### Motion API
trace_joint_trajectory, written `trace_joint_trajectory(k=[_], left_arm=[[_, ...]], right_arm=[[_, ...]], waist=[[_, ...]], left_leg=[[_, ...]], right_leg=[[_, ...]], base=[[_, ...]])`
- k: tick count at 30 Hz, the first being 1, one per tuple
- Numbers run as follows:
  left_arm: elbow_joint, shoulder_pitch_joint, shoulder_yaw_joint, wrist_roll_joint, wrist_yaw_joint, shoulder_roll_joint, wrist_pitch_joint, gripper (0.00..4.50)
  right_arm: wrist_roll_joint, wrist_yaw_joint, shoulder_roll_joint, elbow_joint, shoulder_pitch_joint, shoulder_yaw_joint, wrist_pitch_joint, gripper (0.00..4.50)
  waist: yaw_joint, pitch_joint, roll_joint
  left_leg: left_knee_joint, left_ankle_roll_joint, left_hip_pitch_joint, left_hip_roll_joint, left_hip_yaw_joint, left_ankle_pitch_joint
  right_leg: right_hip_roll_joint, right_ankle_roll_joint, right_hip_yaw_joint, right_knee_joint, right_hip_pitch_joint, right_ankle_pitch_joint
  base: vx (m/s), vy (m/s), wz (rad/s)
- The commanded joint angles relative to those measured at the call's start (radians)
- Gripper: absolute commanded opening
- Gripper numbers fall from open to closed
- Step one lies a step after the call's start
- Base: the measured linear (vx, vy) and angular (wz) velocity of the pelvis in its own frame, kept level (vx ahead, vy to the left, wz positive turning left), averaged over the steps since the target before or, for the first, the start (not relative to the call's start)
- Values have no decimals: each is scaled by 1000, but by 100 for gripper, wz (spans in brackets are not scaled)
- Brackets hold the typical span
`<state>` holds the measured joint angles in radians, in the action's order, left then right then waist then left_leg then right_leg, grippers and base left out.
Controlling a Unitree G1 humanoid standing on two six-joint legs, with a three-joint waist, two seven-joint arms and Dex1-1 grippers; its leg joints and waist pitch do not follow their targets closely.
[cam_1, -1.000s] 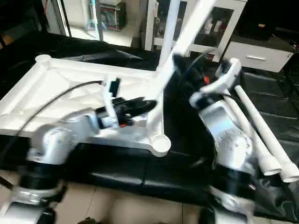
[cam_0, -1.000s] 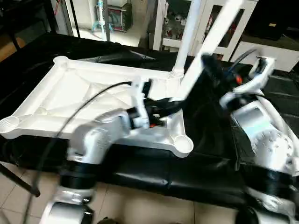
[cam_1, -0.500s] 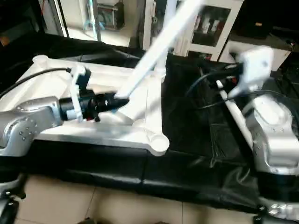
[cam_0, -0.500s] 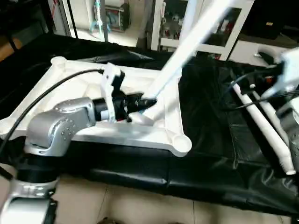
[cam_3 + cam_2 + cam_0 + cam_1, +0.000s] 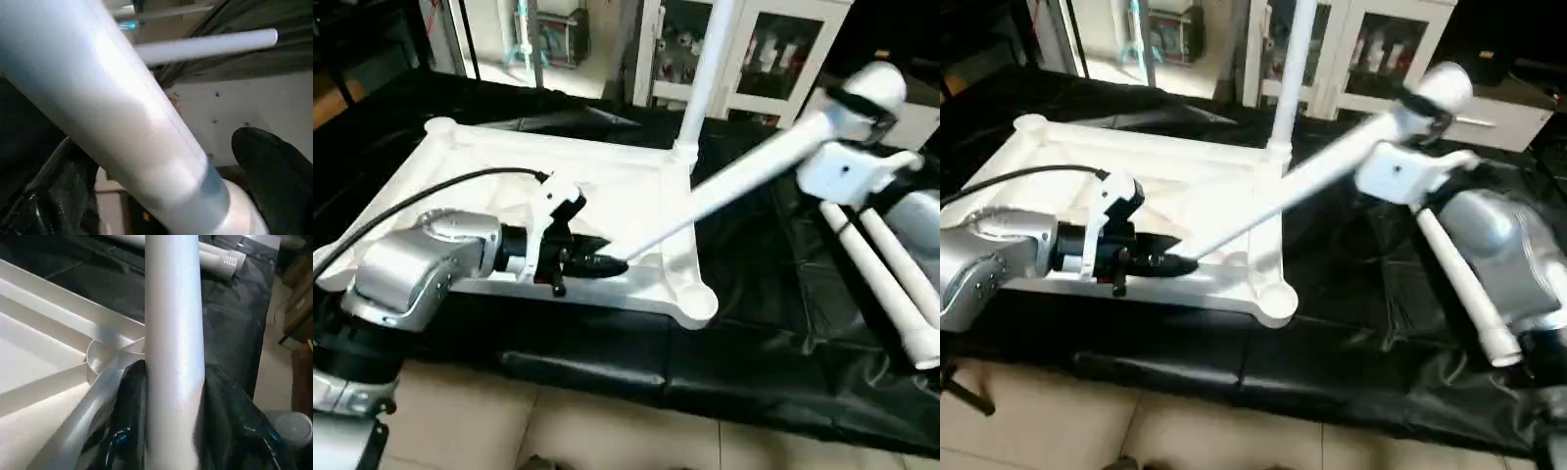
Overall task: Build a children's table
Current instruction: Pick table leg
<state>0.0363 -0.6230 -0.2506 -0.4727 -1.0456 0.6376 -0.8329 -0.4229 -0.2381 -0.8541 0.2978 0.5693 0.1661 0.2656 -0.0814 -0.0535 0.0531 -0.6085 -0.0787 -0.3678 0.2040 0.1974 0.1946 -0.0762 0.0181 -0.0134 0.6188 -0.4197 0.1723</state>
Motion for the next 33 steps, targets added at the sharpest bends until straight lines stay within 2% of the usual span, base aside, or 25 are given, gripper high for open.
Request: trace_joint_trajectory(k=[1,4,7,12,15,17,19,20,24,25,27,33], left_arm=[[-2,-30,-27,22,-25,4,25,137],[-10,-37,-35,29,-28,0,32,137],[-19,-44,-42,39,-37,-2,45,137],[-54,-64,-52,79,-43,-4,85,137],[-63,-74,-46,81,-40,-7,88,137],[-71,-80,-50,93,-41,-2,98,137],[-77,-82,-53,102,-44,2,107,137],[-85,-86,-55,113,-49,4,117,137],[-97,-93,-55,133,-52,10,136,137],[-99,-94,-55,136,-52,11,138,137],[-103,-96,-51,141,-54,15,146,137],[-108,-93,-34,149,-54,15,167,137]], right_arm=[[-39,21,-26,51,33,20,51,450],[-60,17,-30,98,46,37,92,450],[-70,2,-30,140,53,52,136,415],[-86,-15,-33,196,48,80,203,377],[-96,-18,-33,216,44,88,221,357],[-103,-24,-34,231,42,95,227,334],[-104,-28,-32,242,42,97,231,330],[-114,-31,-32,255,41,103,239,303],[-120,-40,-32,266,35,108,240,283],[-120,-40,-32,268,33,109,239,260],[-126,-42,-29,279,29,106,243,242],[-120,-44,-26,284,20,104,247,212]], waist=[[8,67,5],[15,67,5],[27,65,7],[33,63,10],[37,64,13],[38,65,11],[40,65,11],[41,65,12],[42,66,12],[42,65,12],[42,65,11],[42,65,12]], left_leg=[[58,-11,11,3,2,128],[55,-2,7,3,2,135],[55,-1,6,4,2,172],[53,-1,5,5,0,210],[52,1,4,5,-1,207],[51,5,4,5,-1,203],[51,10,3,5,-1,198],[50,13,2,6,-1,195],[49,22,2,6,-1,187],[49,22,2,6,0,189],[49,22,2,7,-1,191],[50,22,4,7,-1,196]], right_leg=[[-23,-170,21,-49,53,122],[-23,-178,21,-48,54,119],[-22,-177,20,-53,52,169],[-23,-166,19,-58,48,235],[-23,-166,19,-56,48,231],[-23,-173,19,-54,48,220],[-21,-181,18,-53,49,205],[-23,-184,18,-53,50,198],[-23,-195,18,-51,50,180],[-23,-196,18,-51,50,181],[-24,-198,19,-51,50,183],[-24,-205,18,-50,50,180]], base=[[0,0,0],[0,0,0],[0,0,0],[0,0,0],[0,0,0],[0,0,0],[0,0,0],[0,0,0],[0,0,0],[0,0,0],[0,0,0],[0,0,0]])
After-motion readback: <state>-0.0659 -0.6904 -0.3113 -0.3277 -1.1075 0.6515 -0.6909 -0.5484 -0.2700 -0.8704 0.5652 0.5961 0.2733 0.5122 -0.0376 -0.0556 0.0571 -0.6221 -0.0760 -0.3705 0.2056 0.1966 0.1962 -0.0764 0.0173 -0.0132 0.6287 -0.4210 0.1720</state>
